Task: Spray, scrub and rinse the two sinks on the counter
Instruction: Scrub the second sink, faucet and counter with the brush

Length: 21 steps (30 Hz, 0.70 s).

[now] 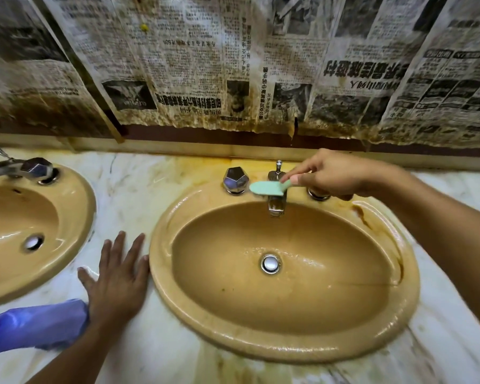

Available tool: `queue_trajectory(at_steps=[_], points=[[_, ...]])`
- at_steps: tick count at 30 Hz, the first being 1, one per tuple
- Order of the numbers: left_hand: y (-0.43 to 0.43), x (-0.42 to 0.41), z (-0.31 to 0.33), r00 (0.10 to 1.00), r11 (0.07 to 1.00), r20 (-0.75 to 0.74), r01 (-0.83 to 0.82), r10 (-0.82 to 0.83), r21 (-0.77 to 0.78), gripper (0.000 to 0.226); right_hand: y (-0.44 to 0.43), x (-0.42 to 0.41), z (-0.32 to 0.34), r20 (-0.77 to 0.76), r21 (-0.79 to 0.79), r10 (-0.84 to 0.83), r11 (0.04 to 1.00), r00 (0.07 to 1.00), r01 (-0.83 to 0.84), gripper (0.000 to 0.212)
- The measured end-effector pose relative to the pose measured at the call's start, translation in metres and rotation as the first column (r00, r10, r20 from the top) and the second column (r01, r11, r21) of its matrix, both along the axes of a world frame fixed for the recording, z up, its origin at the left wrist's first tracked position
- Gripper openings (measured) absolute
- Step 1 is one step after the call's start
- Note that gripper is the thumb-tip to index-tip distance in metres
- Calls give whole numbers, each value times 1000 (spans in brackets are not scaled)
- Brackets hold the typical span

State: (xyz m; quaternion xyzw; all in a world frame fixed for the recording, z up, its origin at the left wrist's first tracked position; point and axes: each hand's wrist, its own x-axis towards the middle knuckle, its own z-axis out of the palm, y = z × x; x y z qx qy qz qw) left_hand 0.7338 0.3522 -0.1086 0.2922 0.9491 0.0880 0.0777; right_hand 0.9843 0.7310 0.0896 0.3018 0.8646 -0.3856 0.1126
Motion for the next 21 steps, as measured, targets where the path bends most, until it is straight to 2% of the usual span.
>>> queue_trajectory(at_steps=[2, 5, 7, 11, 14, 15, 17, 19, 21], points=[[0, 0, -1, 1000, 1000, 0, -1, 1, 5, 64, 7, 17, 11, 44, -119, 28, 993, 999, -22, 22], [0, -1, 0, 1000, 1000, -9, 8, -8, 0, 64, 5, 28, 8, -2, -34, -82, 996, 997, 82, 22], [0, -2, 0, 1000, 1000, -6, 16, -16, -5, 65, -5, 24, -1, -42, -50, -110, 993, 993, 107, 22], [0, -3, 1, 1000, 1000, 1, 20, -20, 10, 66, -2, 30, 7, -1, -91, -141, 986, 990, 140, 23], [-1, -2, 2, 1000, 1000, -1, 23, -23, 16, 66, 3, 26, 5, -26, 19, -208, 978, 978, 209, 22], [-1, -2, 2, 1000, 999, 2, 27, -27, 18, 66, -2, 20, 2, -30, 17, -197, 980, 980, 197, 22], [0, -3, 2, 1000, 999, 10, 25, -25, 23, 64, -8, 9, -3, 0, -95, -153, 984, 988, 152, 22], [0, -2, 1, 1000, 1000, 8, 19, -19, 24, 62, -2, 6, 2, 52, -179, -168, 968, 984, 175, 21], [-1, -2, 0, 1000, 1000, 5, 17, -17, 14, 58, 10, 6, 4, 47, -126, -234, 963, 971, 238, 22]])
